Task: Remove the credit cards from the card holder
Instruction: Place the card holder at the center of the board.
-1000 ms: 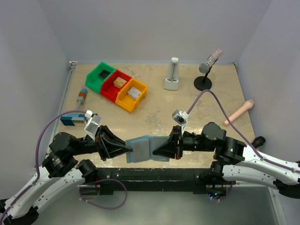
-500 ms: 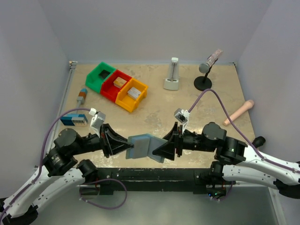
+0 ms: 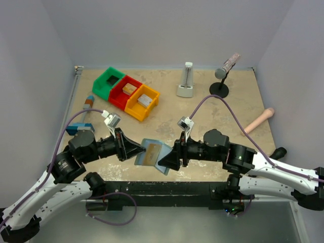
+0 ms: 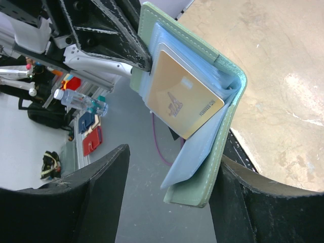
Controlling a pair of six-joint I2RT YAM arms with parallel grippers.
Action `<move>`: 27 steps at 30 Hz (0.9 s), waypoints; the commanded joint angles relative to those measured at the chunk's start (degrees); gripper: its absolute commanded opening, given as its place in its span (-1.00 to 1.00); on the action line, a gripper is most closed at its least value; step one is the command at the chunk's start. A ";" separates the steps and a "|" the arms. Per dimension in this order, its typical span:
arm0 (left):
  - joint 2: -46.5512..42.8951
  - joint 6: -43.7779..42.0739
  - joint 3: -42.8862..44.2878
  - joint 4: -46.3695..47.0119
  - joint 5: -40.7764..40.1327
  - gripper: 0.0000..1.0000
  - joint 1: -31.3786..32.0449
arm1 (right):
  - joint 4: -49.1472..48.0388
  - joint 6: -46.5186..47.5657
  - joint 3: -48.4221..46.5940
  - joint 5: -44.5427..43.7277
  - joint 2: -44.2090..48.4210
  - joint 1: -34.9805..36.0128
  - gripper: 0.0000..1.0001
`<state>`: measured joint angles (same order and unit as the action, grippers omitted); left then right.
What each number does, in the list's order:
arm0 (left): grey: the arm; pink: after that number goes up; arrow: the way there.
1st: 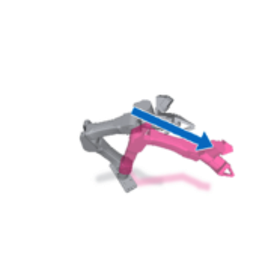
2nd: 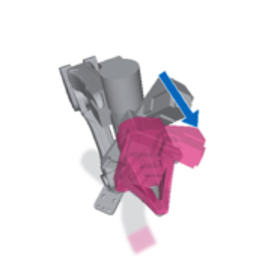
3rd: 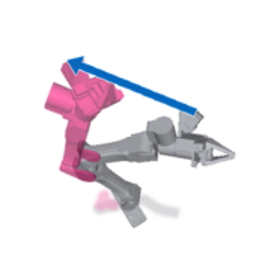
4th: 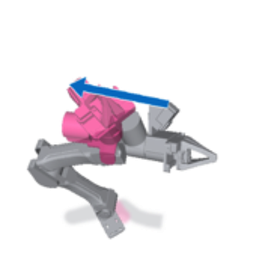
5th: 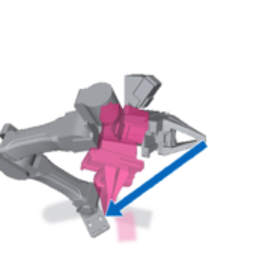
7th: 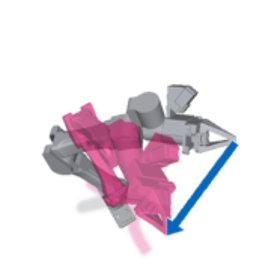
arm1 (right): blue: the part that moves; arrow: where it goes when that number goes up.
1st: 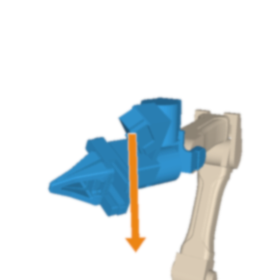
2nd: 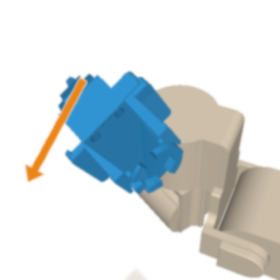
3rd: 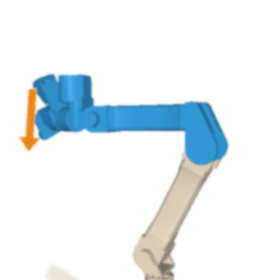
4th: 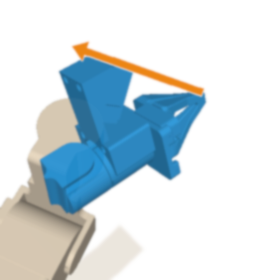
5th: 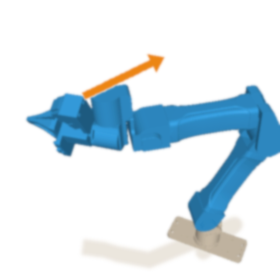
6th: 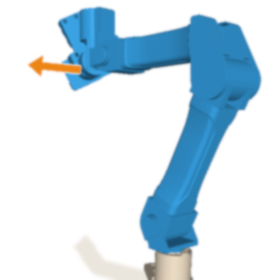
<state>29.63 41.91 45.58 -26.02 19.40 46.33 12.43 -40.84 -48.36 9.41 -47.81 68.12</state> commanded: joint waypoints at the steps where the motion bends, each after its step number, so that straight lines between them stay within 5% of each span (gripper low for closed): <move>1: -0.89 2.12 2.41 0.62 -3.14 -1.00 0.34 | -1.70 -2.14 -2.88 -1.24 -0.70 0.00 0.26; 7: -2.11 2.47 0.92 1.06 -3.49 -1.00 0.35 | -0.56 -3.02 -3.06 -2.38 -0.88 -0.09 0.17; 13: -3.87 3.88 -2.77 5.18 -1.91 -1.00 0.34 | 1.11 -3.11 -3.06 -2.64 -0.97 -0.09 -0.26; 18: -4.84 3.88 -4.10 5.98 -1.73 -1.00 0.34 | 3.82 -2.93 -3.14 -4.74 -0.27 -0.09 -0.83; 19: -4.93 3.62 -4.10 5.55 -2.17 -0.97 0.34 | 5.05 -2.93 -3.23 -5.27 -0.09 -0.44 -1.00; 23: -6.07 2.30 -4.62 2.47 -5.41 -0.51 0.34 | 7.43 -2.75 -1.66 -4.49 1.40 -2.55 -1.00; 27: -7.65 2.47 -6.46 2.46 -7.00 -0.40 0.34 | 8.14 -2.23 -0.42 -3.87 2.81 -3.34 -1.00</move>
<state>23.64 44.34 40.97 -24.60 14.83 46.33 20.60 -43.53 -48.60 5.48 -47.05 65.54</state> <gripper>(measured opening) 0.292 0.033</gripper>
